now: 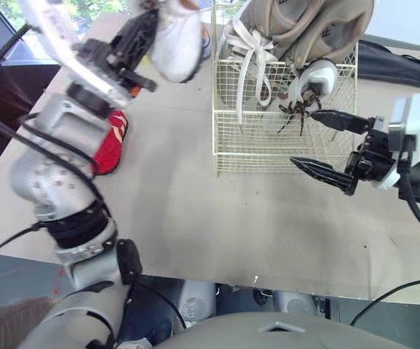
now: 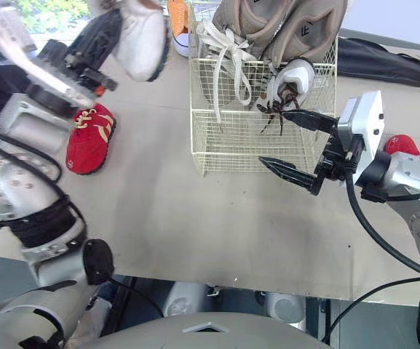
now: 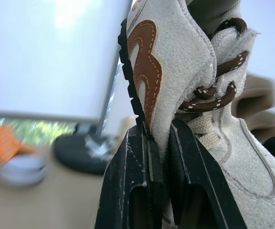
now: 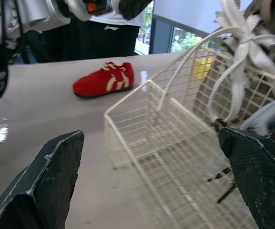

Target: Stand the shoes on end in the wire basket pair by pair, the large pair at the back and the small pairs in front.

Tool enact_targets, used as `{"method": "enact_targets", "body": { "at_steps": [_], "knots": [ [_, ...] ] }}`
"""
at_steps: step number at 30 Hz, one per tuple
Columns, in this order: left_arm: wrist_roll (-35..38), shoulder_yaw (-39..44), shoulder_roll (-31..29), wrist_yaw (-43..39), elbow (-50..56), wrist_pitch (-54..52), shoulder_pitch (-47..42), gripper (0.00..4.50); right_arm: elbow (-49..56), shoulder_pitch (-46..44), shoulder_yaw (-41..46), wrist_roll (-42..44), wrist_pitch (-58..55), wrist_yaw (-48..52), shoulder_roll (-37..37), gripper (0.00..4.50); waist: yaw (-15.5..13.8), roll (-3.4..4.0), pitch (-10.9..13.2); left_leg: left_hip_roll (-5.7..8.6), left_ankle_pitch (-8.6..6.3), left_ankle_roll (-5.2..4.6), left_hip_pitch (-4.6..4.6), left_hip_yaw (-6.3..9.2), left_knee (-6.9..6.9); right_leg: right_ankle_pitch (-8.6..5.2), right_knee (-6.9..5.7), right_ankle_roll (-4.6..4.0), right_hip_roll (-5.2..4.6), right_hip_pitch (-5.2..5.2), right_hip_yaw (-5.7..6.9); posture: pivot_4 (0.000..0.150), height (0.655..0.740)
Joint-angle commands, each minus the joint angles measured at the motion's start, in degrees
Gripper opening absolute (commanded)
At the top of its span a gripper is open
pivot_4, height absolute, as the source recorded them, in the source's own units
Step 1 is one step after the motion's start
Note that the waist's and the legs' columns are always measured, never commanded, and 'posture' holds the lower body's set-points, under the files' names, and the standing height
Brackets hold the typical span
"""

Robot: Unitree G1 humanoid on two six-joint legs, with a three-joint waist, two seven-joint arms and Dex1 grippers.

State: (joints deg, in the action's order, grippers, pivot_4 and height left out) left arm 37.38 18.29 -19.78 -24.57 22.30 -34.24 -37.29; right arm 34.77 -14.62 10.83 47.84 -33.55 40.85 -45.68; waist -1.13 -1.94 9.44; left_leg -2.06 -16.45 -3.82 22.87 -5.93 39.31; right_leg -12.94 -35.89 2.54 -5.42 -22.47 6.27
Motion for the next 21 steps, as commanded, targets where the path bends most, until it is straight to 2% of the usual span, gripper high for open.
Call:
{"method": "enact_targets", "body": {
  "at_steps": [1,5,11,14,21],
  "knots": [
    [-8.69,-6.84,3.26,0.55,0.4,12.43,0.45,0.0,1.24,-0.85,0.76,-1.38,1.74,0.29,0.04,4.5,0.04,0.0,0.0,-0.02,0.0,0.0,-0.02,-0.03,0.0,0.0,0.0,0.0,0.03,0.0,-0.01,0.15,0.74],
    [-20.44,-13.99,8.05,1.03,-9.84,29.58,-0.55,0.0,3.02,1.18,2.26,-3.27,2.48,-1.14,0.23,4.5,-0.1,0.01,0.0,-0.04,0.0,0.0,-0.01,-0.04,0.0,0.0,0.0,-0.01,0.1,-0.01,0.02,0.15,0.74],
    [-34.34,-20.18,10.39,3.6,-27.09,52.06,0.15,0.0,6.13,1.95,4.0,-2.45,1.11,-4.13,0.05,4.5,0.02,0.03,-0.01,-0.07,0.0,-0.01,0.01,-0.07,0.0,0.0,0.01,-0.01,0.13,-0.04,0.0,0.15,0.74],
    [-39.01,-21.75,12.09,7.88,-32.11,56.21,1.64,0.0,7.93,3.88,6.46,-1.64,0.25,-5.14,-0.82,4.5,-0.62,0.04,-0.03,-0.06,-0.01,-0.03,0.02,-0.06,0.0,0.0,0.03,-0.01,0.08,-0.04,0.02,0.15,0.74],
    [-44.08,-26.86,15.57,10.05,-36.35,58.35,3.45,0.0,10.15,5.1,7.35,-0.91,-0.96,-7.22,-0.83,4.5,-1.66,0.09,-0.22,-0.06,-0.03,-0.08,0.03,0.03,0.06,0.01,0.01,-0.01,-0.02,0.0,0.13,0.15,0.74]
  ]
}}
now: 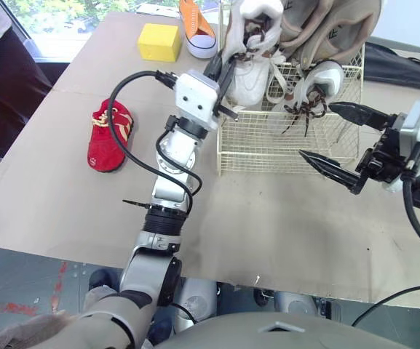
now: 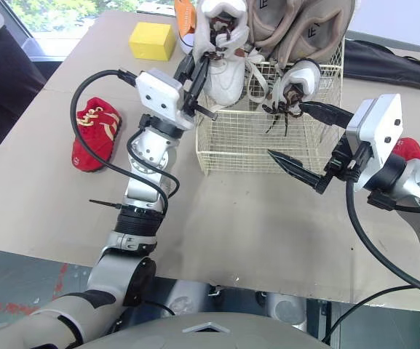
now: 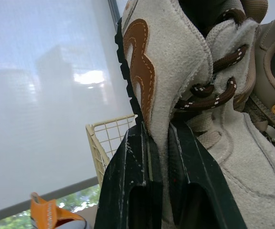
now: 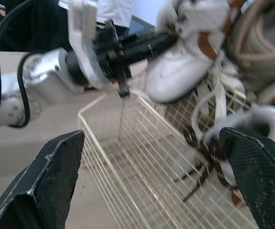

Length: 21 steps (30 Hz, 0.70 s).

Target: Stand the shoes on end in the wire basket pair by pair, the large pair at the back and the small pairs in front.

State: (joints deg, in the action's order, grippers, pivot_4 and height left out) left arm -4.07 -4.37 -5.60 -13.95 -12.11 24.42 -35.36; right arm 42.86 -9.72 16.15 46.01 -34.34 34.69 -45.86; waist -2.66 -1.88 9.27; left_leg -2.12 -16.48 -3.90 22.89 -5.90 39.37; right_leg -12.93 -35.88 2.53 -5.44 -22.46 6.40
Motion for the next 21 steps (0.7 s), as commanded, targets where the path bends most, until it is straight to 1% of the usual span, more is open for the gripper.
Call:
{"method": "enact_targets", "body": {
  "at_steps": [1,3,8,11,13,14,15,16,17,18,19,20,21],
  "knots": [
    [-2.72,-4.73,1.57,-0.82,-1.67,-0.63,1.99,0.0,2.26,0.19,2.07,1.07,-0.34,-1.25,-0.63,4.5,-0.3,0.1,-0.1,0.01,-0.01,-0.03,0.0,0.01,0.01,0.0,0.0,0.0,-0.03,0.02,0.02,0.15,0.74],
    [-3.02,-5.29,1.32,-1.26,-1.15,-1.33,2.6,0.0,2.44,0.2,2.16,1.34,-0.59,-1.44,-0.65,4.5,-0.47,0.18,-0.17,0.02,-0.06,-0.11,-0.01,0.02,0.07,0.0,0.0,0.0,-0.09,0.09,0.05,0.15,0.74],
    [-3.73,-6.43,-1.46,-3.02,0.38,-3.38,6.24,0.0,2.02,0.49,1.73,1.84,-0.56,-0.93,-0.75,4.5,-0.52,0.38,-0.57,0.03,-0.09,-0.17,-0.02,0.06,0.1,0.0,0.01,0.0,-0.16,0.12,0.13,0.15,0.74],
    [-3.62,-7.94,-2.7,-5.0,1.35,-4.21,7.72,0.0,1.48,0.17,1.07,1.96,-0.4,-0.63,-0.55,4.5,-0.5,0.66,-0.87,0.03,-0.09,-0.17,-0.03,0.06,0.1,-0.01,0.01,0.0,-0.15,0.13,0.16,0.15,0.74],
    [-2.85,-8.29,-3.13,-6.1,2.34,-5.18,8.83,1.01,1.12,-0.14,0.52,1.84,-0.29,-0.41,-0.4,4.5,-0.47,0.92,-1.09,0.03,-0.1,-0.17,-0.05,0.06,0.09,-0.01,0.01,0.0,-0.14,0.14,0.16,0.15,0.74],
    [-1.84,-8.33,-3.26,-6.97,3.1,-6.0,9.58,1.36,0.88,-0.31,0.3,1.79,-0.21,-0.24,-0.34,4.5,-0.42,1.03,-1.19,0.03,-0.1,-0.18,-0.07,0.05,0.09,-0.01,0.01,-0.01,-0.14,0.15,0.16,0.15,0.74],
    [-1.14,-8.12,-3.49,-7.57,4.04,-7.06,10.33,1.8,0.61,-0.54,-0.03,1.66,-0.13,-0.07,-0.23,4.5,-0.35,1.1,-1.23,0.04,-0.12,-0.2,-0.1,0.05,0.09,-0.01,0.01,-0.01,-0.15,0.17,0.15,0.15,0.74],
    [-0.41,-7.65,-3.68,-7.86,5.22,-8.46,11.18,2.38,0.3,-0.76,-0.31,1.55,-0.05,0.23,-0.19,4.5,-0.31,1.12,-1.25,0.03,-0.13,-0.22,-0.13,0.05,0.09,-0.02,0.01,-0.01,-0.15,0.19,0.15,0.15,0.74],
    [0.39,-7.0,-3.75,-7.96,6.45,-9.86,12.0,2.72,0.01,-0.97,-0.54,1.49,0.04,0.51,-0.15,4.5,-0.29,1.21,-1.31,0.03,-0.13,-0.22,-0.15,0.05,0.09,-0.02,0.01,-0.02,-0.15,0.19,0.15,0.15,0.74],
    [1.27,-6.48,-3.96,-8.29,7.72,-11.21,12.78,3.33,-0.3,-1.18,-0.74,1.38,0.16,0.74,-0.12,4.5,-0.19,1.26,-1.34,0.02,-0.21,-0.37,-0.17,0.08,0.09,-0.03,0.01,-0.03,-0.15,0.21,0.16,0.15,0.74],
    [1.9,-6.14,-4.37,-8.79,8.71,-11.96,13.38,3.57,-0.6,-1.42,-1.02,1.2,0.27,0.87,-0.06,4.5,0.03,1.3,-1.37,0.02,-0.24,-0.42,-0.18,0.08,0.09,-0.03,0.01,-0.03,-0.15,0.21,0.15,0.15,0.74],
    [3.1,-5.12,-5.1,-9.15,10.62,-13.24,14.64,3.96,-1.16,-1.84,-1.54,0.88,0.54,1.24,0.05,4.5,0.35,1.35,-1.4,0.02,-0.25,-0.43,-0.19,0.08,0.1,-0.03,0.01,-0.05,-0.16,0.21,0.14,0.15,0.74],
    [3.92,-4.41,-5.63,-9.39,11.97,-14.24,15.46,4.47,-1.63,-2.21,-1.97,0.61,0.74,1.5,0.13,4.5,0.57,1.39,-1.43,0.01,-0.25,-0.44,-0.22,0.08,0.1,-0.03,0.0,-0.05,-0.19,0.22,0.12,0.15,0.74]
  ]
}}
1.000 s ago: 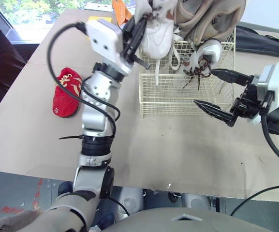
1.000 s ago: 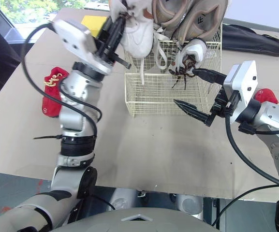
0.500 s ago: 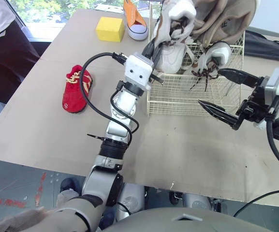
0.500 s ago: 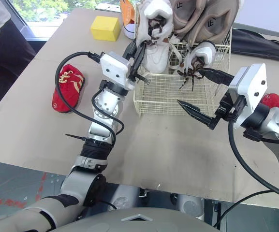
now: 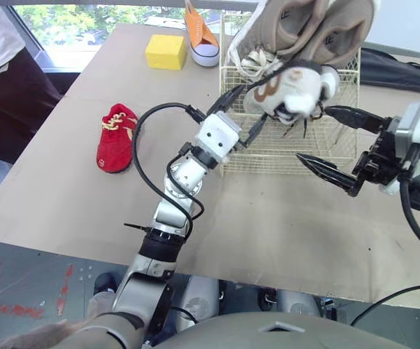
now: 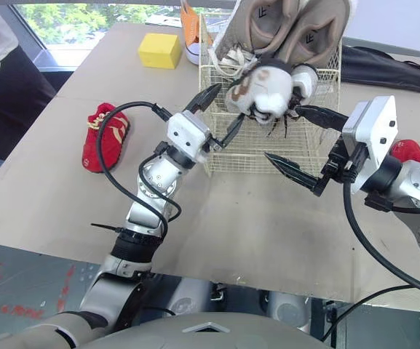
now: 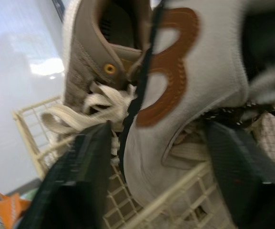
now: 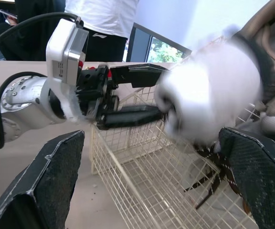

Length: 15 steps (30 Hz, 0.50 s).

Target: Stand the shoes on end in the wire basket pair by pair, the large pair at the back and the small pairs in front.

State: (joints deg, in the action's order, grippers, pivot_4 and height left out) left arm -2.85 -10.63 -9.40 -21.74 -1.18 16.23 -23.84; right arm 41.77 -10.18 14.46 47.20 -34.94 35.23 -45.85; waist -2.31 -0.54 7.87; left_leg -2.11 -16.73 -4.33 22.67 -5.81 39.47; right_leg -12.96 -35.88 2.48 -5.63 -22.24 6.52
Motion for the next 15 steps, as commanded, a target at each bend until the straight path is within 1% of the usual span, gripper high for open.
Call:
{"method": "enact_targets", "body": {
  "at_steps": [1,5,11,15],
  "knots": [
    [3.49,2.75,-2.55,-1.73,2.56,-7.2,4.82,4.47,-1.22,-2.38,-0.98,-1.16,1.75,1.33,0.33,4.5,0.48,0.1,-0.07,-0.02,0.0,0.0,-0.01,0.0,0.0,0.0,0.0,0.0,-0.14,0.0,-0.01,0.15,0.74],
    [5.9,5.92,-5.38,-2.13,7.31,-10.14,7.13,4.47,-3.67,-5.21,-3.77,-3.14,3.17,2.7,1.59,4.5,1.72,0.23,-0.14,-0.07,0.04,0.07,-0.06,0.01,-0.04,0.01,-0.04,0.01,-0.1,-0.02,0.0,0.15,0.74],
    [7.97,9.0,-7.53,-1.53,10.43,-11.51,8.25,4.47,-8.11,-10.56,-9.14,-6.79,5.57,5.54,4.42,4.5,1.7,0.25,-0.12,-0.11,0.09,0.16,-0.05,-0.01,-0.07,0.02,-0.04,-0.01,0.16,-0.08,-0.04,0.15,0.74],
    [8.92,10.99,-9.15,-1.77,12.6,-12.3,8.04,4.47,-10.8,-13.74,-11.48,-8.07,7.22,7.99,6.53,4.5,1.48,0.15,-0.06,-0.07,0.2,0.34,0.19,-0.04,-0.09,0.03,-0.02,-0.01,0.2,-0.26,-0.09,0.15,0.74]
  ]
}}
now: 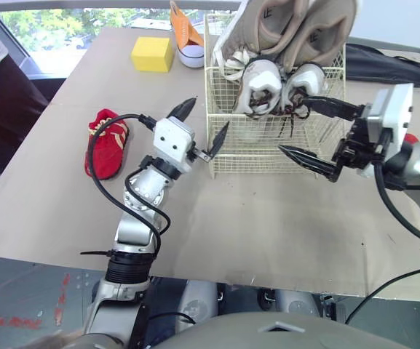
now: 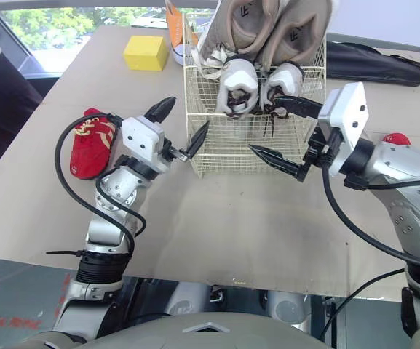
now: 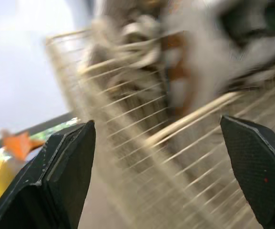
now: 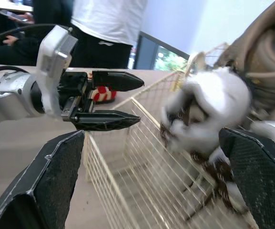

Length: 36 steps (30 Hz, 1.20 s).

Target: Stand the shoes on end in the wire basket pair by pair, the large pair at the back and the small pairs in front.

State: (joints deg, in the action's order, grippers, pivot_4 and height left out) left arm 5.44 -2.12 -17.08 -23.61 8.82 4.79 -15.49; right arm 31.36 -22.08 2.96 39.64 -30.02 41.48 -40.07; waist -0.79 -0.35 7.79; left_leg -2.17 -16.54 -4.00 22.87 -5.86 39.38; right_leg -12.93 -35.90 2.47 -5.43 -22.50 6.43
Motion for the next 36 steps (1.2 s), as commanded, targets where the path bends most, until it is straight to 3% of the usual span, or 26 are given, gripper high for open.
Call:
{"method": "enact_targets", "body": {
  "at_steps": [1,5,17,30,36],
  "knots": [
    [1.21,2.7,-1.9,-0.29,3.29,-1.29,-0.26,4.47,-0.86,-2.29,-0.11,-0.66,2.61,2.21,1.17,4.5,-0.02,-0.06,0.04,0.0,0.0,0.0,0.02,0.0,0.0,0.0,0.01,0.0,0.0,0.0,0.0,0.15,0.74],
    [4.74,4.26,-5.35,-3.14,7.81,-6.37,0.55,4.47,-1.9,-3.06,0.2,0.97,4.32,6.02,2.37,4.5,0.16,-0.18,0.12,0.0,0.0,0.01,0.03,-0.03,-0.06,0.0,0.04,0.01,0.0,-0.02,0.0,0.15,0.74],
    [7.2,14.81,-10.37,2.21,14.69,-18.37,-2.4,4.47,-5.99,-4.78,-0.47,0.95,4.65,11.11,3.8,4.5,-0.06,-0.23,0.32,0.02,0.0,0.03,0.05,-0.06,-0.12,0.0,0.04,0.01,-0.03,-0.09,-0.03,0.15,0.74],
    [26.24,21.72,-14.73,-6.31,16.8,-34.53,2.36,4.47,-2.1,-0.88,1.13,-0.52,4.01,10.13,2.27,4.5,-0.14,-0.35,0.49,0.02,0.01,0.06,0.05,-0.05,-0.12,0.0,0.03,0.02,-0.03,-0.1,-0.01,0.15,0.74],
    [36.65,30.27,-20.76,-9.82,12.05,-44.47,4.18,4.47,2.77,3.67,2.84,1.93,2.42,8.73,0.71,4.5,0.36,-0.38,0.55,-0.02,0.02,0.08,0.03,-0.06,-0.13,-0.01,0.03,0.03,0.0,-0.13,-0.05,0.15,0.74]
  ]
}}
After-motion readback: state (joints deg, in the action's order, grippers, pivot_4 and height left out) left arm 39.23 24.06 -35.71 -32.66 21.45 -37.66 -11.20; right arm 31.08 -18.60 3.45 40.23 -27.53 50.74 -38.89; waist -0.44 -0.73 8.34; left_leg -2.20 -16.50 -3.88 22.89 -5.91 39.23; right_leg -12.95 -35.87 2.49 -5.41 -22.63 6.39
